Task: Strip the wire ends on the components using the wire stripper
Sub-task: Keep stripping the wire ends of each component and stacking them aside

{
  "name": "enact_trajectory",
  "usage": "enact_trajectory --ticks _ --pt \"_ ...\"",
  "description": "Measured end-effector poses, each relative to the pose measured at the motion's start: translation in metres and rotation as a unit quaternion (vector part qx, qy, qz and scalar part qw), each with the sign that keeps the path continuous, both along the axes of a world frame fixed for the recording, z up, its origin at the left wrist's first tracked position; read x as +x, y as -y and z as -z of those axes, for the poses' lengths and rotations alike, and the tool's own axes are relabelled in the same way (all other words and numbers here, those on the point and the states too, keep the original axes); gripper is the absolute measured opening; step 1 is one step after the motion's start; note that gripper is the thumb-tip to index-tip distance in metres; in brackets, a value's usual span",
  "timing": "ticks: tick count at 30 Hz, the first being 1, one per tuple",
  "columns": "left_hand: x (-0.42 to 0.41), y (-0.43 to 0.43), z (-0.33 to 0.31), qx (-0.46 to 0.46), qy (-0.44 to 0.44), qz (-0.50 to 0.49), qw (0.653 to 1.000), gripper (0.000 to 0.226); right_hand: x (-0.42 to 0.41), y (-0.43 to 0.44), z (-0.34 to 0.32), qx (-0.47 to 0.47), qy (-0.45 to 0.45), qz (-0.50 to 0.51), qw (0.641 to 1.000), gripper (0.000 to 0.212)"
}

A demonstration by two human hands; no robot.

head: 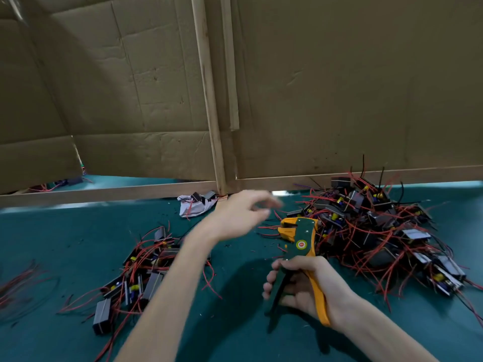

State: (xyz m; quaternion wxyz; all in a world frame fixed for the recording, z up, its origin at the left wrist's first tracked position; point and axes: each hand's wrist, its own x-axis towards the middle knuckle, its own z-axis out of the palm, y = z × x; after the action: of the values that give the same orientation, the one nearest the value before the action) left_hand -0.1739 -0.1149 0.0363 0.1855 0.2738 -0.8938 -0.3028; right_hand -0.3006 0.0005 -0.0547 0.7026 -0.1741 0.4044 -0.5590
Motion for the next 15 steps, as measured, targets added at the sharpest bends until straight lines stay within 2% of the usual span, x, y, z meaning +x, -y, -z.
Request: enact_trajectory --ticks 2,4,6,9,12,15 --pt "0.028 0.026 0.014 -0.056 0.132 -0.135 0.98 0.023 -0.002 0.001 0.0 0.0 0.009 0.012 1.0 0.013" --pt "0.047 0.044 0.029 -0.077 0.259 -0.249 0.93 0.018 -0.003 0.0 0.001 -0.003 0.011 0.015 1.0 0.013" --pt "0.056 0.052 0.042 -0.079 0.321 -0.306 0.893 0.018 -0.003 0.0 0.001 -0.007 0.01 0.013 1.0 0.013" --pt "0.061 0.057 0.058 -0.08 0.31 -0.33 0.888 0.025 -0.002 -0.001 0.001 -0.013 -0.001 0.01 1.0 0.013" --pt "0.058 0.055 0.067 -0.053 0.239 -0.317 0.916 0.018 -0.001 -0.002 0.001 -0.018 -0.011 0.006 1.0 0.012" --pt "0.054 0.054 0.07 -0.037 0.123 -0.273 0.953 0.014 -0.001 -0.003 0.0 -0.03 -0.02 -0.001 0.999 0.013"
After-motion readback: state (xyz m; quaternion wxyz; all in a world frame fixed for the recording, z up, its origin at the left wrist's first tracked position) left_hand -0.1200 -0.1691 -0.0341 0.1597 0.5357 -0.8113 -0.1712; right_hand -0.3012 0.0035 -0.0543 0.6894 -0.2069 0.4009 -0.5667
